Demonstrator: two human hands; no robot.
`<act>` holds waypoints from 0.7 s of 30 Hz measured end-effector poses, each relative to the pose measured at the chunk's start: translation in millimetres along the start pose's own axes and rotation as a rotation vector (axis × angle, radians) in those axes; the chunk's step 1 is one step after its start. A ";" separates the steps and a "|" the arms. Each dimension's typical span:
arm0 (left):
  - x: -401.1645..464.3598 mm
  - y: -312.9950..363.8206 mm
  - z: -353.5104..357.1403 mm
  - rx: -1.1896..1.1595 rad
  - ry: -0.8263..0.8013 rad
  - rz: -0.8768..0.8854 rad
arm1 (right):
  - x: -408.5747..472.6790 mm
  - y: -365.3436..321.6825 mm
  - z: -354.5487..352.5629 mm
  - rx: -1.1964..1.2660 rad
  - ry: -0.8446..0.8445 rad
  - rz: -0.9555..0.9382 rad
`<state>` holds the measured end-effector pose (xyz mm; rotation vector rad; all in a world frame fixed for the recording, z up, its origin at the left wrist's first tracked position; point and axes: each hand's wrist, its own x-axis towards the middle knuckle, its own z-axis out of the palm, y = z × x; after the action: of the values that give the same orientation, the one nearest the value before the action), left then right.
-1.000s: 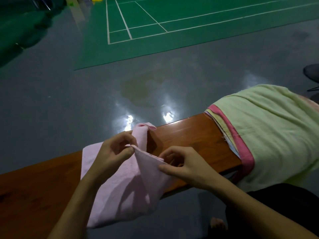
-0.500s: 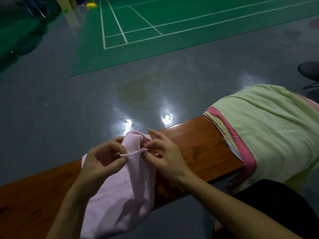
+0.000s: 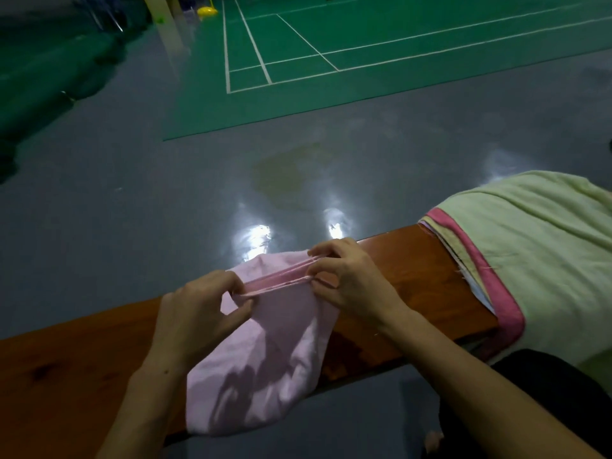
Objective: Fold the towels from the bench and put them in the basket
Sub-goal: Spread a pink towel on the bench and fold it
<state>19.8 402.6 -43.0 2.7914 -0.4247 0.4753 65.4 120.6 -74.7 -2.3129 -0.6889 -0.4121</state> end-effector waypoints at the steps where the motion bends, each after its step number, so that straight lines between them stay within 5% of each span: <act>1: 0.0 1.5 -2.5 0.023 0.023 0.009 | 0.8 -1.6 -0.8 -0.015 0.008 -0.010; 21: 2.0 76.3 -148.8 -0.766 0.364 -0.151 | 38.6 -116.8 -114.3 0.123 0.014 0.017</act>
<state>-44.7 379.1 109.5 1.9341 -0.2385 0.6103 17.5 129.5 86.0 -2.1967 -0.6691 -0.3681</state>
